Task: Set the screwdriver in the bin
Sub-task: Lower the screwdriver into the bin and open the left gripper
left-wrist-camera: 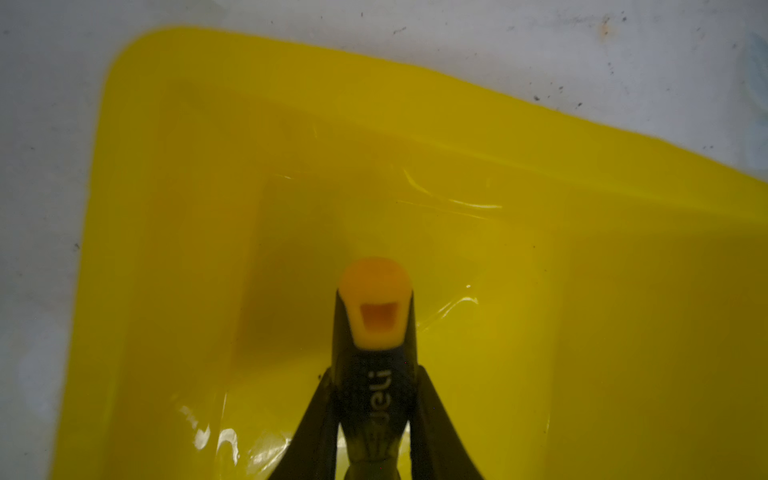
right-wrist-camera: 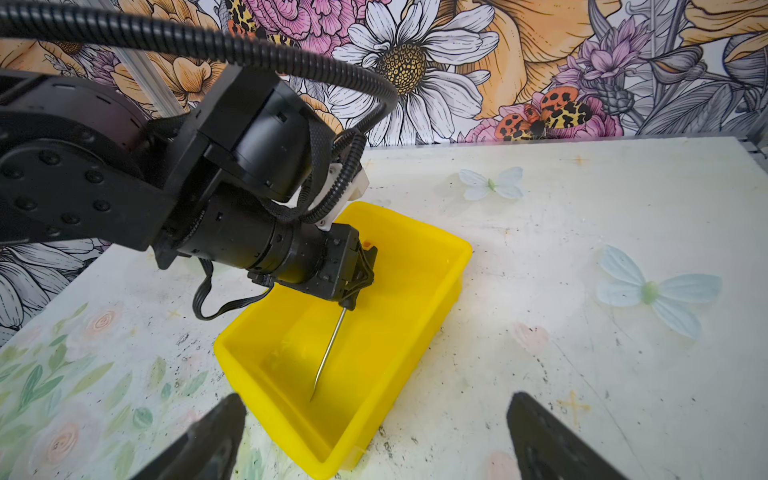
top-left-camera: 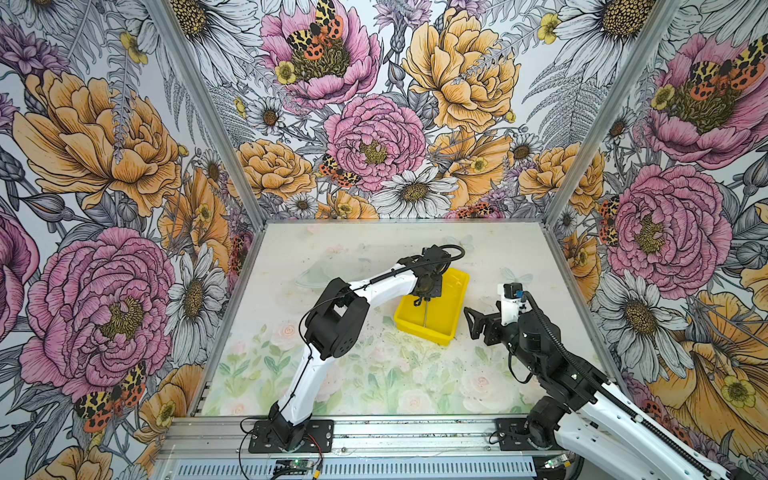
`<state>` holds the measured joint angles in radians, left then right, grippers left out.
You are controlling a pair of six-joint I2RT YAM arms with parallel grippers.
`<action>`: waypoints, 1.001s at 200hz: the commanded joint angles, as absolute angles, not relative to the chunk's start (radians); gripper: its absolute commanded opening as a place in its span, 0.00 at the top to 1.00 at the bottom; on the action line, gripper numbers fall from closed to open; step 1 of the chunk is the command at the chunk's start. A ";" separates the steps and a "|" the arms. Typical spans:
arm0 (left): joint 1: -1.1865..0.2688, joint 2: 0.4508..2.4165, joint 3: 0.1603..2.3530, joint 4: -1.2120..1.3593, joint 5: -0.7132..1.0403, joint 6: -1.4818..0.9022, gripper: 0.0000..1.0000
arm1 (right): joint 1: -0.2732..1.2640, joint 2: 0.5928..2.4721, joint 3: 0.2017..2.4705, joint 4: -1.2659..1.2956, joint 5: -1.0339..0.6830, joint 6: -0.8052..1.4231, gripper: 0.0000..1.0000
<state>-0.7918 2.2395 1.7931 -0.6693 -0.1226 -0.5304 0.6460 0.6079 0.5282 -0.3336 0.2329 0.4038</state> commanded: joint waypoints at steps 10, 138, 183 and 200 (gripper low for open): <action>-0.801 2.254 1.824 -0.666 -0.106 -0.512 0.99 | 0.634 0.608 0.529 -0.330 0.247 0.413 0.00; -0.795 2.190 1.844 -0.667 -0.097 -0.475 0.38 | 0.605 0.614 0.530 -0.330 0.250 0.407 0.00; -0.790 2.101 1.814 -0.668 -0.103 -0.465 0.27 | 0.598 0.604 0.530 -0.331 0.253 0.403 0.01; -0.786 2.055 1.781 -0.666 -0.095 -0.477 0.23 | 0.595 0.604 0.534 -0.332 0.250 0.400 0.01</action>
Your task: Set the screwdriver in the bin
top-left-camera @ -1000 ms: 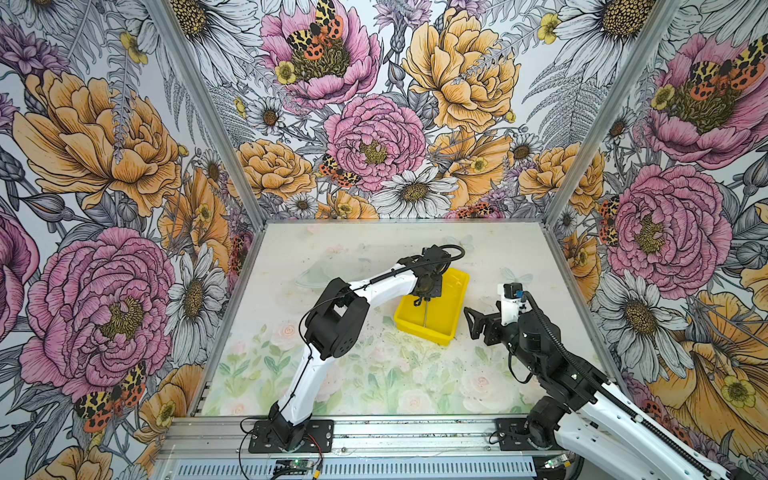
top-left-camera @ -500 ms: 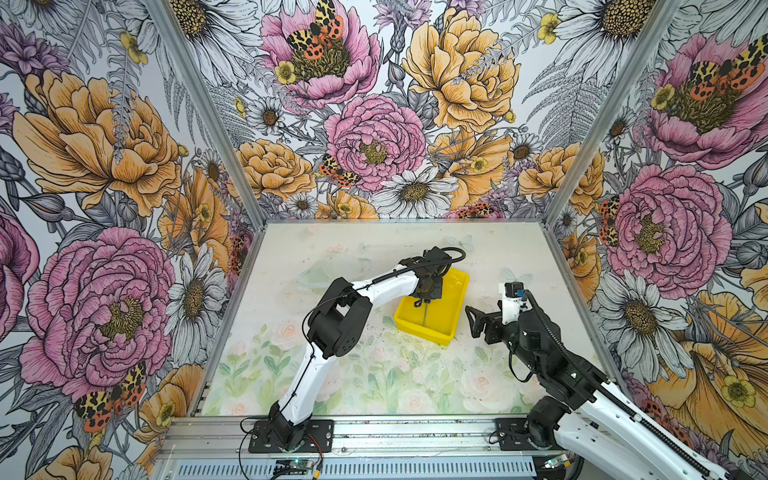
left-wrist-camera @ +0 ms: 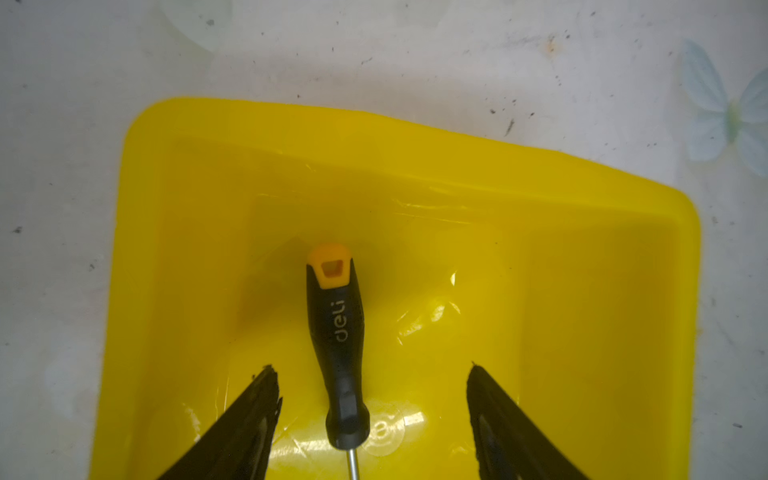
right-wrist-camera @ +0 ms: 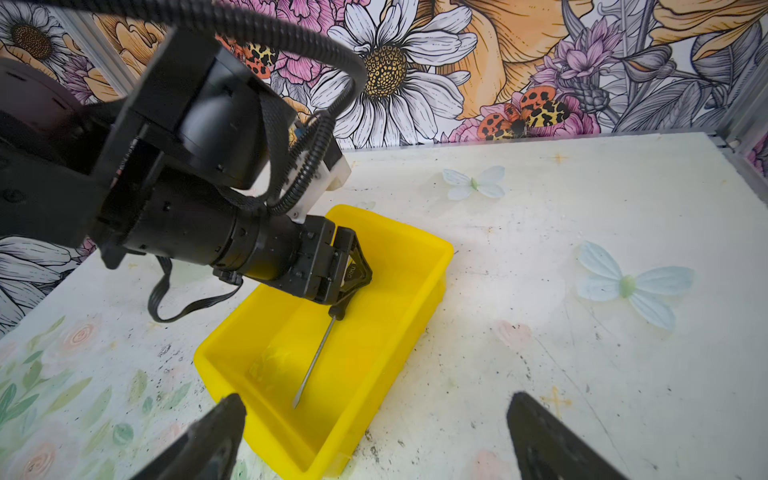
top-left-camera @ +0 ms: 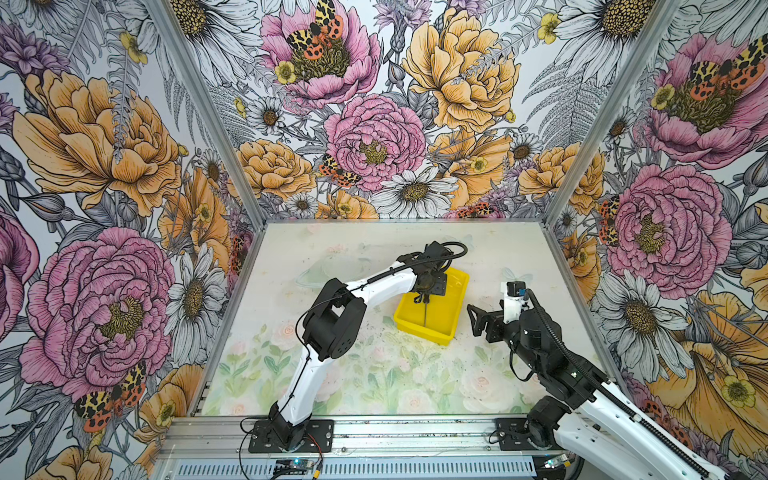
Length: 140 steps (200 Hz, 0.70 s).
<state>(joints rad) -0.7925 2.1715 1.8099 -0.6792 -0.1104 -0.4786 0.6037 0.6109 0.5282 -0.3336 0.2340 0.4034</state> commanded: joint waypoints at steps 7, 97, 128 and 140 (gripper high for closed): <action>-0.783 2.034 1.766 -0.666 -0.092 -0.481 0.18 | 0.594 0.605 0.535 -0.332 0.251 0.397 0.00; -0.737 1.674 1.421 -0.664 -0.191 -0.489 0.01 | 0.538 0.570 0.539 -0.328 0.462 0.365 0.01; -0.720 1.499 1.251 -0.664 -0.320 -0.503 0.01 | 0.490 0.593 0.519 -0.328 0.522 0.395 0.01; -0.714 1.420 1.182 -0.663 -0.376 -0.513 0.01 | 0.483 0.590 0.507 -0.328 0.564 0.400 0.00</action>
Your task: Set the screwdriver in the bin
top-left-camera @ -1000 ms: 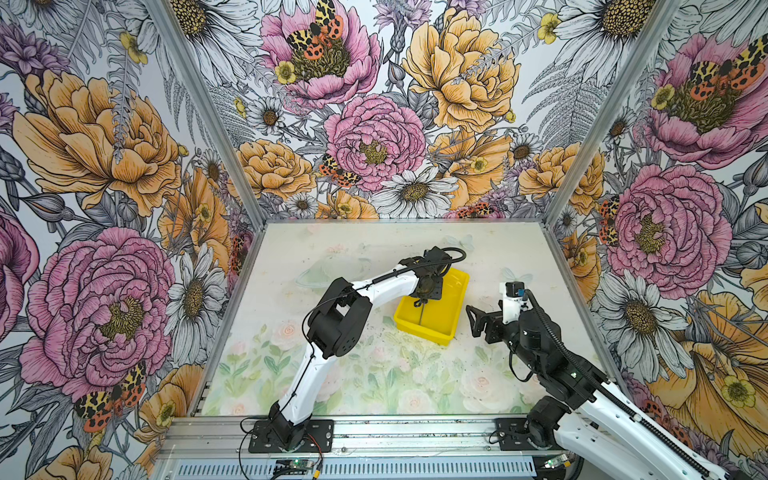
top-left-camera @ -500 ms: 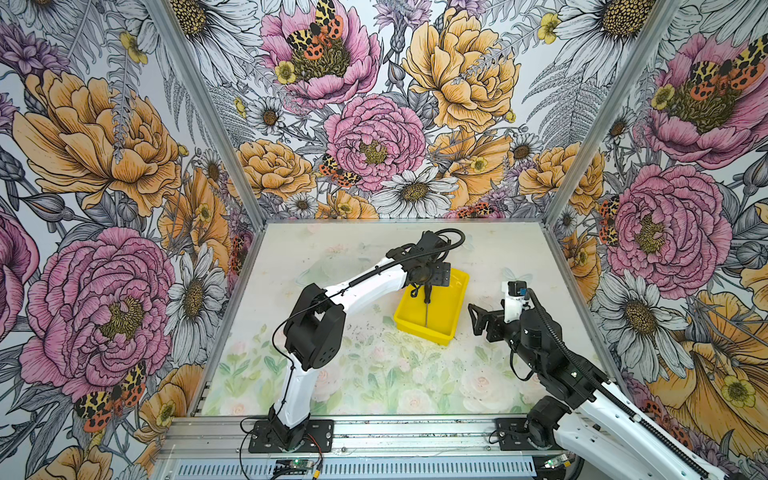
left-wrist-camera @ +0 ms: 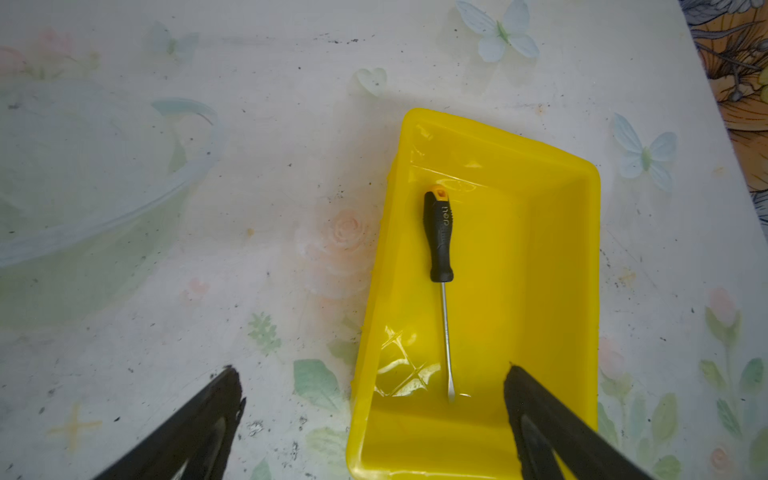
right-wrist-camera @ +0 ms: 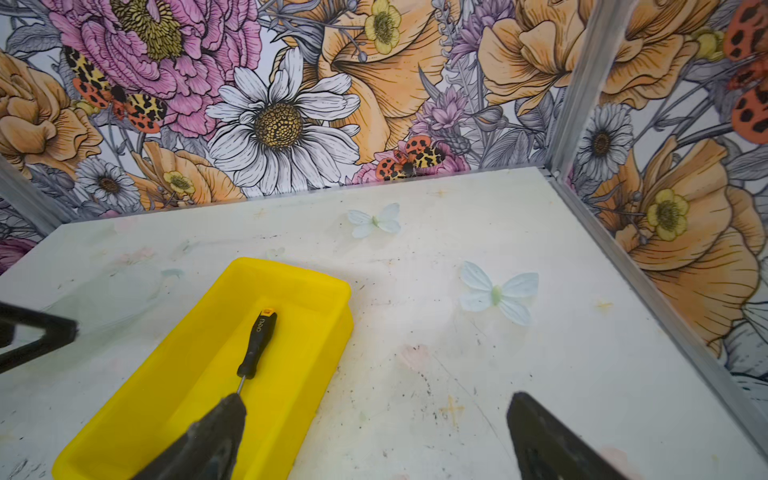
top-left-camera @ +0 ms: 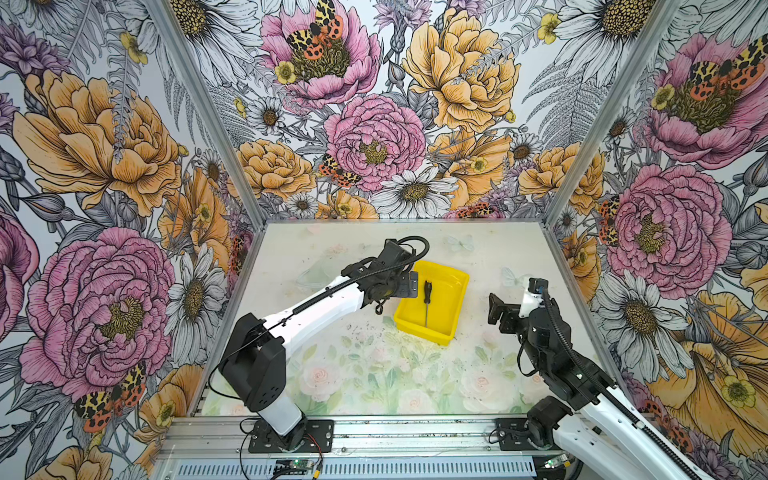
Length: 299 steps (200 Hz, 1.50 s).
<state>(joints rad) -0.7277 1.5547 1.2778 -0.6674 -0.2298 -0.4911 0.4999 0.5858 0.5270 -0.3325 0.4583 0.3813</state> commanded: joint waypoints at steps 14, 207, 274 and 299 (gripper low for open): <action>-0.710 1.321 1.100 -0.661 -0.461 -0.528 0.01 | 0.473 0.575 0.494 -0.324 0.607 0.397 0.01; -0.018 0.895 0.341 0.213 -0.315 0.015 0.01 | 0.155 0.835 0.210 0.324 0.387 0.131 0.01; 0.002 1.118 0.291 0.537 -0.307 0.044 0.01 | 0.068 1.159 0.304 0.547 0.292 0.067 0.00; 0.020 1.221 0.324 0.627 -0.304 0.031 0.01 | 0.031 1.281 0.372 0.584 0.230 0.061 0.00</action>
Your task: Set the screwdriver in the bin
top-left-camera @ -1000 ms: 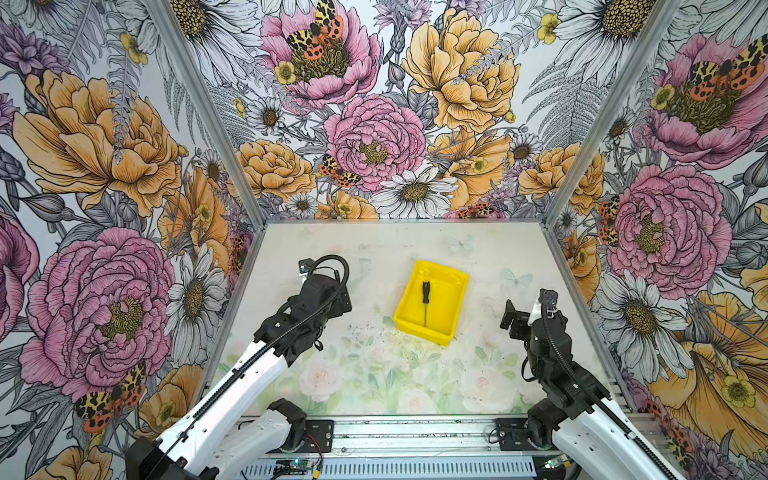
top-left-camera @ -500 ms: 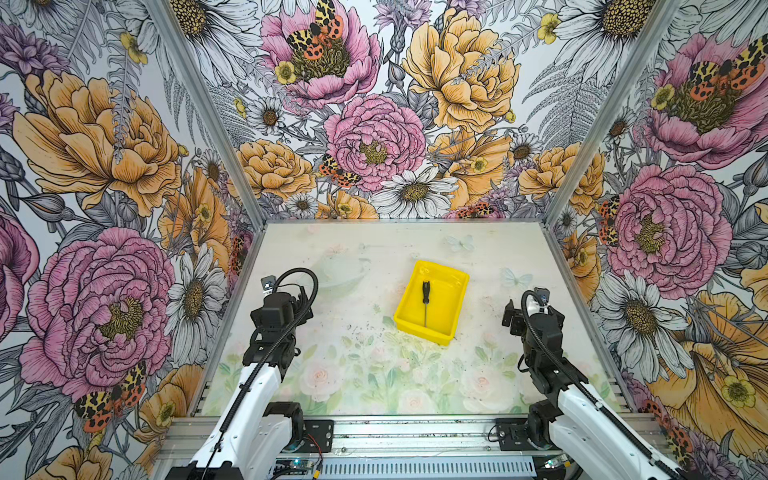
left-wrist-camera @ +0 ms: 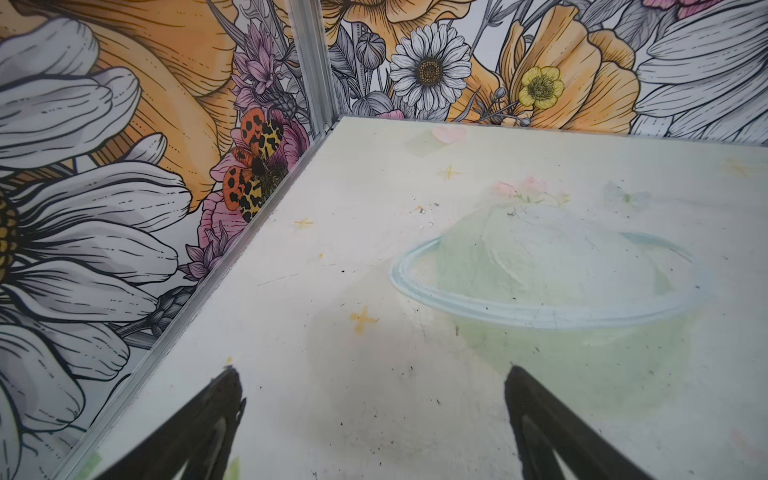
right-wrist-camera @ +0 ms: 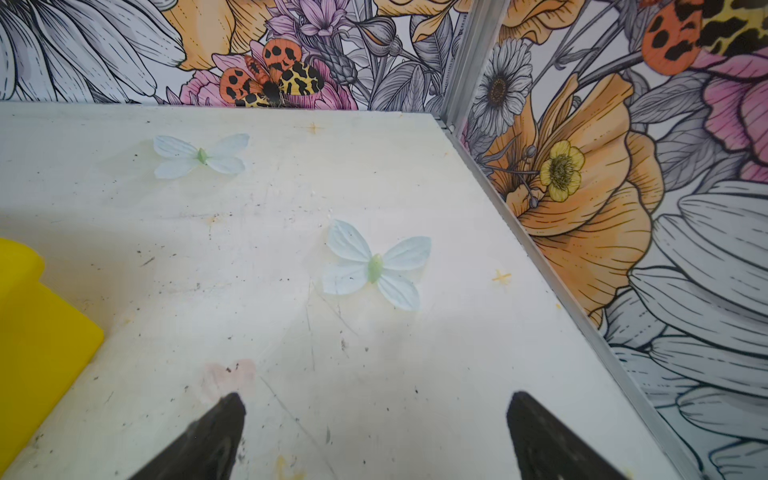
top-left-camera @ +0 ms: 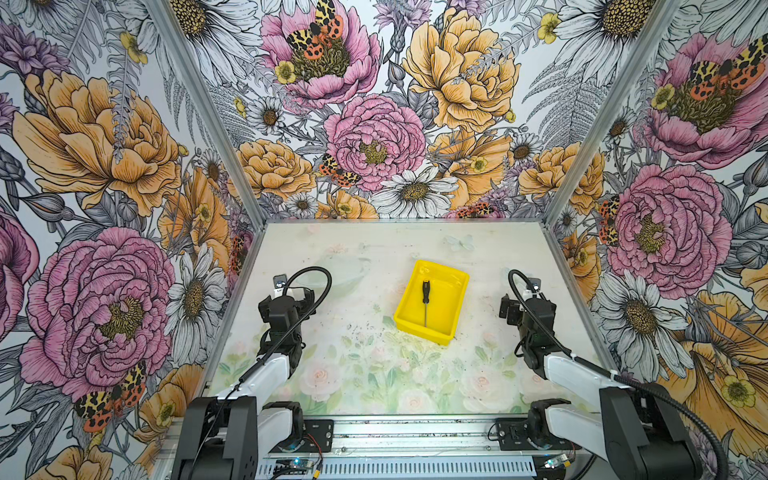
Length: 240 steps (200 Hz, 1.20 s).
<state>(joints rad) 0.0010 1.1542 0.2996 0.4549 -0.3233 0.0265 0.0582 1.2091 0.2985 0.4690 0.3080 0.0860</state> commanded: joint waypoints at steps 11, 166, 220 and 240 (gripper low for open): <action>0.021 1.263 0.343 0.655 -0.289 0.020 0.01 | 0.024 1.313 0.394 0.593 0.214 0.064 0.01; 0.029 1.507 0.439 0.789 -0.083 -0.017 0.01 | -0.018 1.526 0.420 0.801 0.086 0.079 0.00; 0.019 1.547 0.374 0.940 -0.098 -0.008 0.01 | -0.020 1.534 0.414 0.822 0.085 0.078 0.00; 0.016 1.549 0.374 0.941 -0.104 -0.007 0.01 | -0.019 1.535 0.414 0.822 0.087 0.077 0.01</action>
